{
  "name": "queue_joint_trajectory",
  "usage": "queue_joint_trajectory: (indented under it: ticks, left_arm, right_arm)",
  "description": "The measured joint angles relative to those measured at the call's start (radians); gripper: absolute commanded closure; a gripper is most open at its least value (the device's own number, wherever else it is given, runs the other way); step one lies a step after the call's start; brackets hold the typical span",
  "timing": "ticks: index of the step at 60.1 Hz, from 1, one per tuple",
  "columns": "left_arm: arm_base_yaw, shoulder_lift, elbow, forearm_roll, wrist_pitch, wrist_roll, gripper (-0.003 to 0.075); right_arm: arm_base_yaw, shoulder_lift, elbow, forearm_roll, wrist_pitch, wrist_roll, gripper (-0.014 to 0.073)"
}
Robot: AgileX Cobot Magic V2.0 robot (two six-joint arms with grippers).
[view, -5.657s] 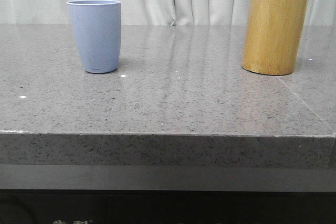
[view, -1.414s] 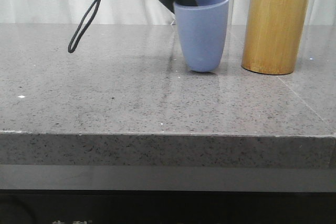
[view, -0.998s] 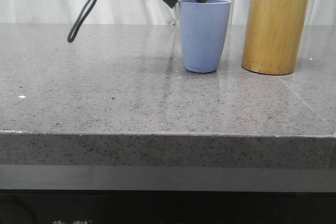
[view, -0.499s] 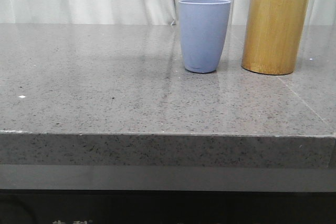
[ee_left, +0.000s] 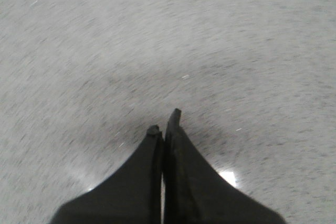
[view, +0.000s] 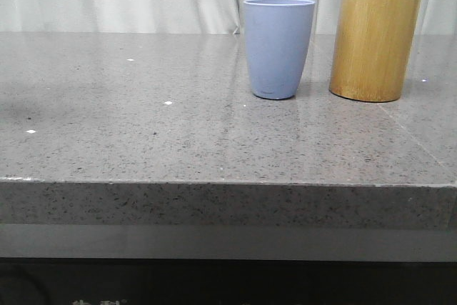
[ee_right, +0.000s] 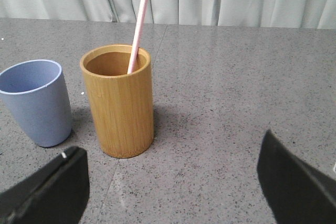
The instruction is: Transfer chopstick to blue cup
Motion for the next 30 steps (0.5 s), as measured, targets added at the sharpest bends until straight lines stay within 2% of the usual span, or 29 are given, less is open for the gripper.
queue_joint_trajectory:
  ticks: [10, 30]
  left_arm:
    - [0.070, -0.203, 0.255, -0.016, -0.145, -0.002, 0.0739]
    - [0.030, -0.669, 0.730, -0.053, -0.468, 0.002, 0.0739]
  right_arm:
    - [0.000, 0.000, 0.000, 0.000, 0.000, 0.000, -0.0060]
    - [0.000, 0.000, 0.000, 0.000, 0.000, 0.000, -0.0060]
